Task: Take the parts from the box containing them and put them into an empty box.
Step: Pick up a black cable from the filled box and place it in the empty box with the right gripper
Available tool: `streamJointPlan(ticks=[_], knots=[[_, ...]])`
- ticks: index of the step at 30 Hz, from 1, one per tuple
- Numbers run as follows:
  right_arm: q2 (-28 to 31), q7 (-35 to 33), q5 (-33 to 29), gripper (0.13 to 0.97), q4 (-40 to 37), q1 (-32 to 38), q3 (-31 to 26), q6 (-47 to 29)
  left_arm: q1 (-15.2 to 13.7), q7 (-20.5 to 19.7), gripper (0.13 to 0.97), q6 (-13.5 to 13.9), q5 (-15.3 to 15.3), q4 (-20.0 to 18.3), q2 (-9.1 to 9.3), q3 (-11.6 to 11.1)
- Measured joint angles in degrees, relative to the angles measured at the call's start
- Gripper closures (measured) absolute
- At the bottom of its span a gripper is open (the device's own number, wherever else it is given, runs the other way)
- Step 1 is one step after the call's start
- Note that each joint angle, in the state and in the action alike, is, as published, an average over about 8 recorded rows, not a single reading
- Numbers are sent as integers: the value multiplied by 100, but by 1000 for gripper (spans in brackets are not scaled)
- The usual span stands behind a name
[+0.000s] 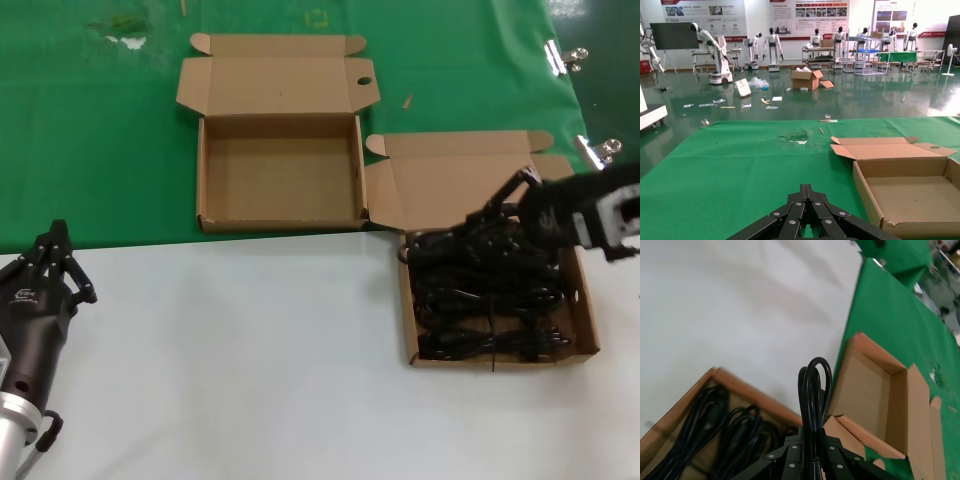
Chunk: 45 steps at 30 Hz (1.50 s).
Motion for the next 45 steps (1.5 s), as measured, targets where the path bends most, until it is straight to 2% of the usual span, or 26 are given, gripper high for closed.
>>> streamJointPlan(ticks=[10,19,26,38,45], knots=[[-392,1131,-414,915,237,301,-288,347,0,0,957,0,0,0,0,0],[-1041,1093,-790,915,-127,624,-590,851,0,0,957,0,0,0,0,0],[-1755,688,-929,915,-988,987,-749,1274,0,0,957,0,0,0,0,0],[-3190,-925,-799,915,-3720,1959,-577,2193,0,0,957,0,0,0,0,0],[-3726,-1505,-650,915,-4623,2203,-398,2761,0,0,957,0,0,0,0,0]])
